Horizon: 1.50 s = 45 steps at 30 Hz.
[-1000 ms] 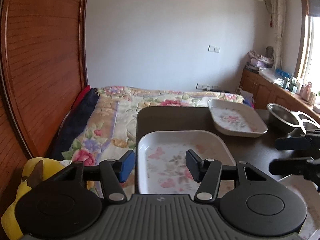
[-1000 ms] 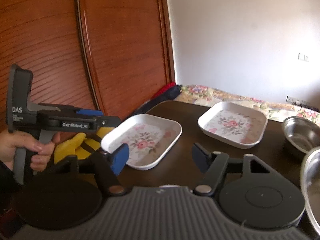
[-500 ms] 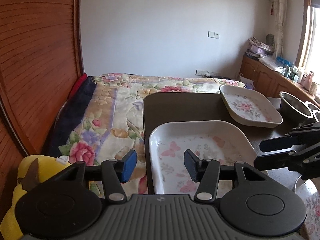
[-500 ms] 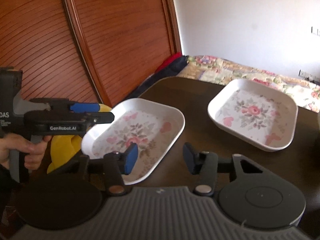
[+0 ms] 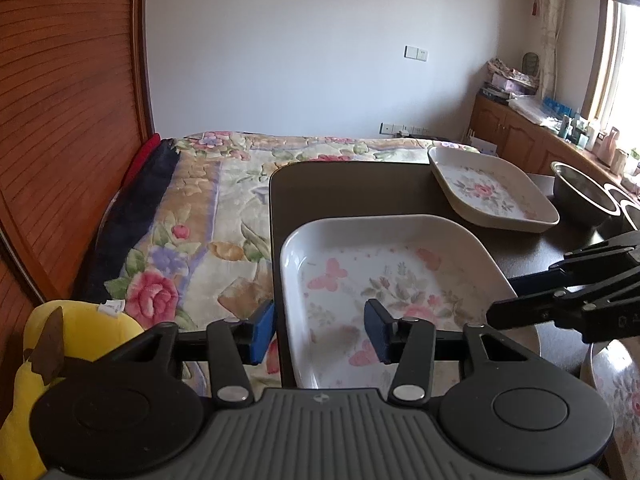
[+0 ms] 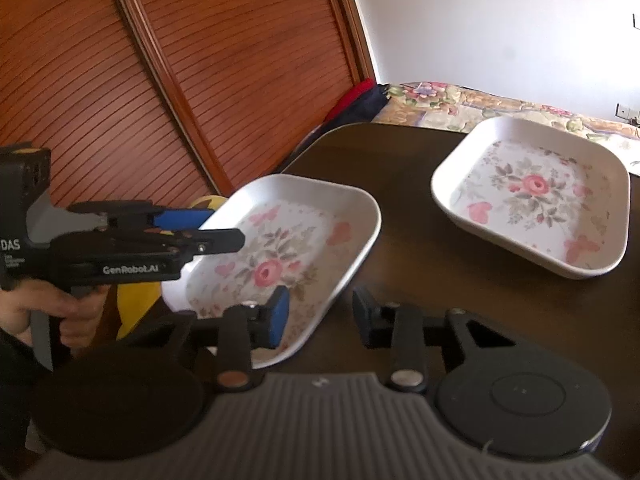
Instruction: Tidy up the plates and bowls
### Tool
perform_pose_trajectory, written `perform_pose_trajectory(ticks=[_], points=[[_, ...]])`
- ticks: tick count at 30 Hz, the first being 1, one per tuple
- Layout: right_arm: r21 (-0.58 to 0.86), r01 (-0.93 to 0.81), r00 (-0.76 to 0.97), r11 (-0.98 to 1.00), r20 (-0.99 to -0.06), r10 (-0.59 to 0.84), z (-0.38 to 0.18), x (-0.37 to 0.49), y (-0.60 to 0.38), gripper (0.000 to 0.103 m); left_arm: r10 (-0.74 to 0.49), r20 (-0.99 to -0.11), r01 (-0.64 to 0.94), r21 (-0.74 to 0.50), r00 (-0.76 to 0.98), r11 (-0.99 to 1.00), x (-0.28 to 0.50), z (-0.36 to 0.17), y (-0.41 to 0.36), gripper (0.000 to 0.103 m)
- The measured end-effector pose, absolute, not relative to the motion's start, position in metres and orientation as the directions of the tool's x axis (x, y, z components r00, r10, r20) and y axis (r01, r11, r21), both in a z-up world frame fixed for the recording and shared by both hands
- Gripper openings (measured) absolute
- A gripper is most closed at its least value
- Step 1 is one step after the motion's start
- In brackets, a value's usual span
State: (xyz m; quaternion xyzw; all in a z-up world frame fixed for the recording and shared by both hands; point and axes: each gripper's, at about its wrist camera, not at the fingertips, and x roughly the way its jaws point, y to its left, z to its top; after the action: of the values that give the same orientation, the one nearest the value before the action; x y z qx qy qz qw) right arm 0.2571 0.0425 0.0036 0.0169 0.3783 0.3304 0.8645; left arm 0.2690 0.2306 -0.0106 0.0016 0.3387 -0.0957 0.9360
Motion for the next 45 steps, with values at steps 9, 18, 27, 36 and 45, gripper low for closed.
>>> perform_pose_trajectory(ticks=[9,18,27,36,45], points=[[0.273,-0.558,0.494,0.784,-0.649,0.578,0.0,0.26,0.044,0.021,-0.16,-0.636,0.16,-0.059,0.755,0.985,0.265,-0.012,0.235,0.051],[0.269,-0.55,0.505,0.791,-0.648,0.571,0.0,0.261,0.044,0.019,-0.171,-0.627,0.133,-0.108,0.76,0.985,0.257,-0.011,0.236,0.05],[0.291,-0.51,0.552,0.809,-0.611,0.568,0.006,0.259,0.028,0.012,-0.181,-0.569,0.133,-0.126,0.802,0.983,0.238,0.011,0.223,0.05],[0.296,-0.501,0.601,0.813,-0.557,0.573,0.028,0.242,0.004,0.01,-0.199,-0.53,0.173,-0.098,0.825,0.98,0.214,0.033,0.193,0.05],[0.289,-0.49,0.649,0.822,-0.508,0.566,0.04,0.215,-0.031,0.01,-0.236,-0.498,0.224,-0.085,0.834,0.971,0.182,0.042,0.157,0.05]])
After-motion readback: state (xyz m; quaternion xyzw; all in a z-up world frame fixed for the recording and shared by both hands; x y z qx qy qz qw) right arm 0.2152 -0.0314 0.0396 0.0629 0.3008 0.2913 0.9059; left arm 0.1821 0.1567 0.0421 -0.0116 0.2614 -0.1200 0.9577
